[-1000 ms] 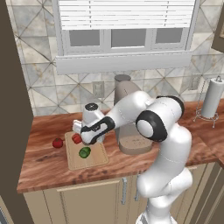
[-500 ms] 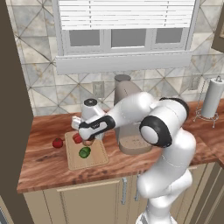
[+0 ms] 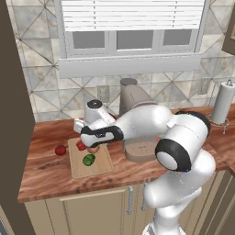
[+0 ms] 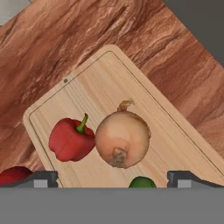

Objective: Place the avocado, onion, tomato, and bell pepper on the cutting board.

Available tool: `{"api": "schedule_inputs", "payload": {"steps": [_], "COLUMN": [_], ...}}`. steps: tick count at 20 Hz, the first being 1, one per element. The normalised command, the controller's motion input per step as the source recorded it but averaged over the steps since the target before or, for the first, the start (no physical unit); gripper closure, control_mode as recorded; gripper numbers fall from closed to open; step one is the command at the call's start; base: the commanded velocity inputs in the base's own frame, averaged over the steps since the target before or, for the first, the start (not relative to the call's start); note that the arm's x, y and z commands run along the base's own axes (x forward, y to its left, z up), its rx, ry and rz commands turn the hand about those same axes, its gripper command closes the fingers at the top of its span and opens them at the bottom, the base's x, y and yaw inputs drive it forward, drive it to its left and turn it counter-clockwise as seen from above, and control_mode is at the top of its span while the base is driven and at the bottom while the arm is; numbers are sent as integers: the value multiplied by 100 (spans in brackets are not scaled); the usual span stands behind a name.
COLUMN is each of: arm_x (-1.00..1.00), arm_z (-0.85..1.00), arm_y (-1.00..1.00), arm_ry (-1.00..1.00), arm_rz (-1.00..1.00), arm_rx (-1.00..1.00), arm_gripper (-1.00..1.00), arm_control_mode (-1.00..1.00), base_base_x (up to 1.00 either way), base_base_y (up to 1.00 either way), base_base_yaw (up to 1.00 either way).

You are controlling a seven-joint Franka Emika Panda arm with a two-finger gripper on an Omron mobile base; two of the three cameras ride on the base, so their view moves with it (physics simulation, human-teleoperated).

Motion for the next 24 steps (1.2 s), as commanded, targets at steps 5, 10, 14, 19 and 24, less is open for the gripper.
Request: {"api": "schedule_inputs", "payload": {"steps": [5, 10, 14, 19, 24], "arm_x": [-26, -40, -41, -42, -40], "arm_z": [41, 38, 31, 28, 23], "arm_y": [3, 0, 0, 0, 0], "arm_ry": [-4, -3, 0, -1, -1], "arm_rz": [0, 3, 11, 13, 14], "arm_rx": [-2, -4, -5, -4, -3], "arm_gripper": [-100, -100, -100, -100, -100], "arm_control_mode": [-100, -100, -100, -100, -100], "base_base_x": [0, 0, 0, 0, 0], "base_base_y": [0, 0, 0, 0, 0], "base_base_yaw": [0, 0, 0, 0, 0]}}
